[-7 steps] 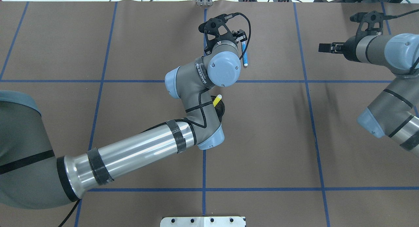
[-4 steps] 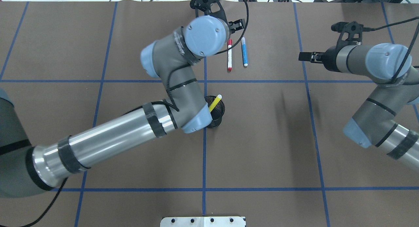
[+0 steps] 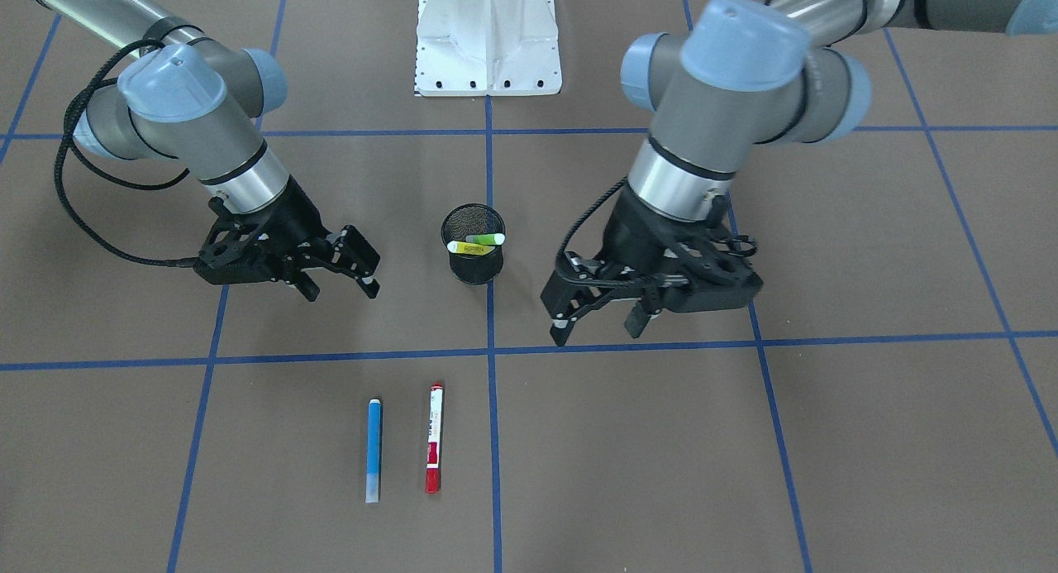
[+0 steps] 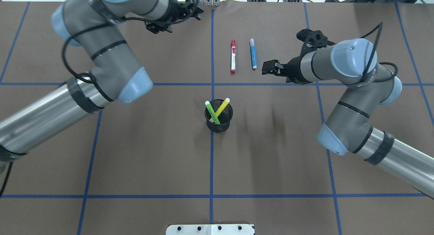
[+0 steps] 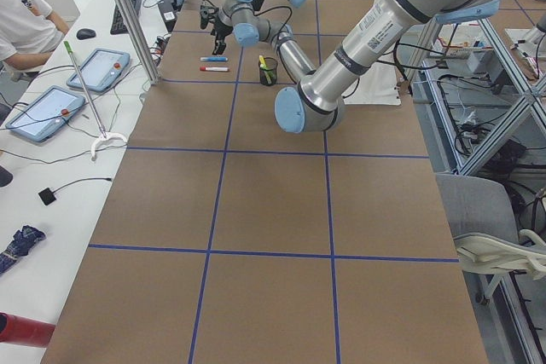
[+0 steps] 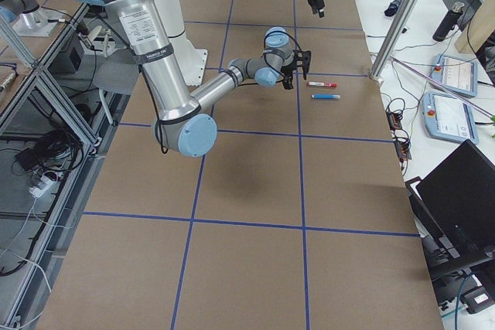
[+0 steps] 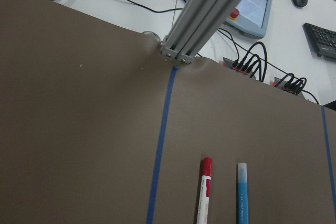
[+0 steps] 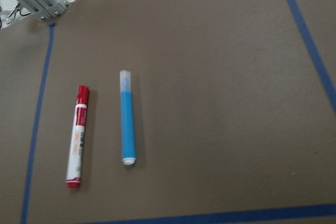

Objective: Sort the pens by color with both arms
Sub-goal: 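Move the right gripper over the pen cup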

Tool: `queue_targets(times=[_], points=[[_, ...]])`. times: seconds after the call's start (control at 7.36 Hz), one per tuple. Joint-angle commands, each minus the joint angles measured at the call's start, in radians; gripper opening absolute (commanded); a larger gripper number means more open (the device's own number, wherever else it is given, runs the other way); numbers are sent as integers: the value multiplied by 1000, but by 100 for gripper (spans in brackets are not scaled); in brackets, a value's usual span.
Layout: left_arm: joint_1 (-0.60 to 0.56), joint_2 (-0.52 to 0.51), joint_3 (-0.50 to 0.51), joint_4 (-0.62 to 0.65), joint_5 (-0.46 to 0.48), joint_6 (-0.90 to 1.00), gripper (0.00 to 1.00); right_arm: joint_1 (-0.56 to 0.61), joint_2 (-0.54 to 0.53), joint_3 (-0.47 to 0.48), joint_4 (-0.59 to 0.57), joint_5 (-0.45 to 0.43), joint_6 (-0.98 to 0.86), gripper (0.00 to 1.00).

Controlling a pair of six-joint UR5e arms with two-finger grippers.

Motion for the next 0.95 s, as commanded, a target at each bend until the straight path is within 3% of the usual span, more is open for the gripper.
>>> queue_targets(times=[0.0, 0.14, 0.41, 0.68, 0.82], points=[[-76, 88, -43, 6, -116, 40, 99, -30, 76, -3, -55, 47, 87, 100], [-91, 100, -46, 6, -131, 48, 99, -44, 114, -9, -77, 66, 136, 100], [-143, 136, -52, 6, -192, 91, 99, -84, 261, -35, -282, 67, 122, 100], [-180, 169, -58, 5, -231, 141, 99, -117, 402, -183, -309, 34, 61, 98], [-187, 179, -60, 5, -235, 141, 99, -148, 421, -196, -359, -17, -64, 94]])
